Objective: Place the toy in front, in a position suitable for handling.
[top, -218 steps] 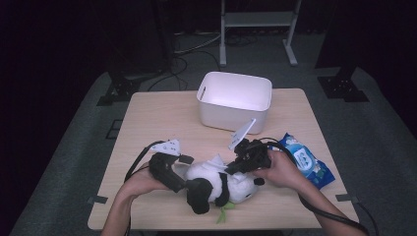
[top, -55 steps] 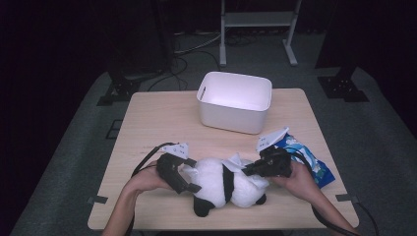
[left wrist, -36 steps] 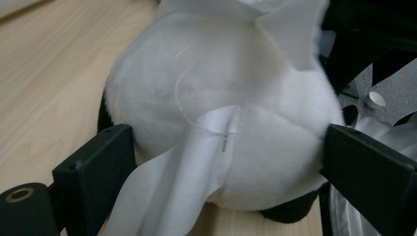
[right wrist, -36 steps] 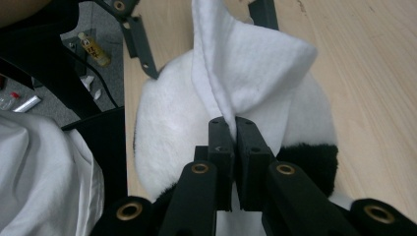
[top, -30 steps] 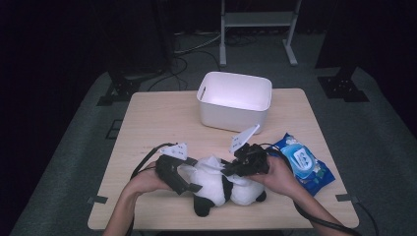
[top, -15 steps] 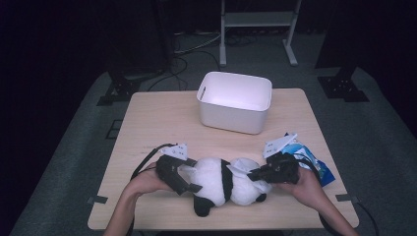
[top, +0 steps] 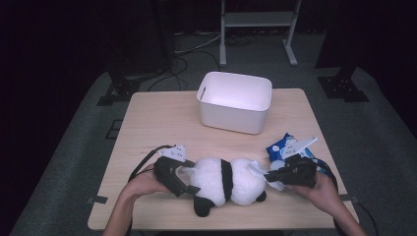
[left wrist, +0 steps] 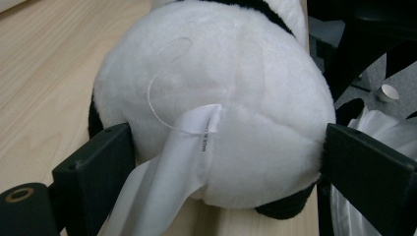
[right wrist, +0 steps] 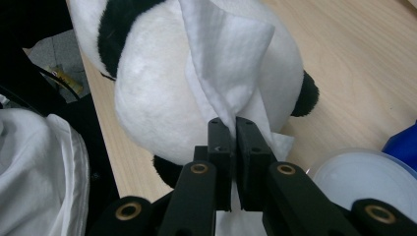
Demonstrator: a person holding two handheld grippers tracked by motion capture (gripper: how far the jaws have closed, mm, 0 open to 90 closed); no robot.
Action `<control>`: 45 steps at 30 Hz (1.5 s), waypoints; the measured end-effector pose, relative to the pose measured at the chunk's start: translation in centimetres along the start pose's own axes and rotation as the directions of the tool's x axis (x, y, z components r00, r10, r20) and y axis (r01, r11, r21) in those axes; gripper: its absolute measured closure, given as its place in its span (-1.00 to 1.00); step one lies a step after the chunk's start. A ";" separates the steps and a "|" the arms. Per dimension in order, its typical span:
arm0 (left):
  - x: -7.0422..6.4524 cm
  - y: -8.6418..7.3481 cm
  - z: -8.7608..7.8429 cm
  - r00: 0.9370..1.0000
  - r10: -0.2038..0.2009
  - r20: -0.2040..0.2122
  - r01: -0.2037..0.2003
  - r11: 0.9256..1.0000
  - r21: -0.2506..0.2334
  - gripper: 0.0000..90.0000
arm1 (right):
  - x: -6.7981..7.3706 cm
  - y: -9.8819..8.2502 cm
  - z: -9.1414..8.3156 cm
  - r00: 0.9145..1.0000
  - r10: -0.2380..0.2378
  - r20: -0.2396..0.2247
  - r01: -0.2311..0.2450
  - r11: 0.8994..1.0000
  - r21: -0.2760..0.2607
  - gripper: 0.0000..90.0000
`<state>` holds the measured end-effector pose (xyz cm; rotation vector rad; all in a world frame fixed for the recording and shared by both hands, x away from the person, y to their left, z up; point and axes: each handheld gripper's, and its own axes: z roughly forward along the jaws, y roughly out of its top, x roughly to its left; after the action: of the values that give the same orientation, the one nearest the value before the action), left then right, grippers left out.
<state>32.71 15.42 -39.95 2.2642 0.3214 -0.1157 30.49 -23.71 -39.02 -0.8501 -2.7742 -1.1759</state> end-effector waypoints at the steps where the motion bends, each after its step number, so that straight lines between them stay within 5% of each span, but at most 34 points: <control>1: 0.0 -0.1 0.1 1.000 -0.007 0.001 0.007 1.000 -0.005 -0.87 | 0.2 0.2 0.0 1.000 -0.002 -0.001 0.002 1.000 -0.002 0.90; 15: 0.0 -0.3 0.2 1.000 -0.018 0.003 0.018 1.000 -0.023 -0.86 | 3.3 5.6 2.6 0.991 -0.122 -0.051 0.124 0.991 0.048 0.90; 22: -0.1 -0.2 0.2 1.000 -0.018 -0.003 0.018 0.999 -0.030 -0.86 | 4.4 8.1 4.5 0.980 -0.175 -0.093 0.182 0.981 0.069 0.90; 36: 0.2 -0.3 0.2 1.000 -0.007 0.000 0.007 0.999 -0.046 -0.86 | 7.7 12.9 8.0 0.948 -0.285 -0.141 0.302 0.946 0.115 0.90; 45: 0.2 -0.4 0.3 1.000 -0.009 0.000 0.009 0.999 -0.052 -0.86 | 7.7 15.7 9.7 0.938 -0.319 -0.133 0.337 0.931 0.142 0.90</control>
<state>32.82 15.45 -40.46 2.2114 0.3307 -0.1105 33.39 -4.58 -33.94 -0.3037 -2.9457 -0.9716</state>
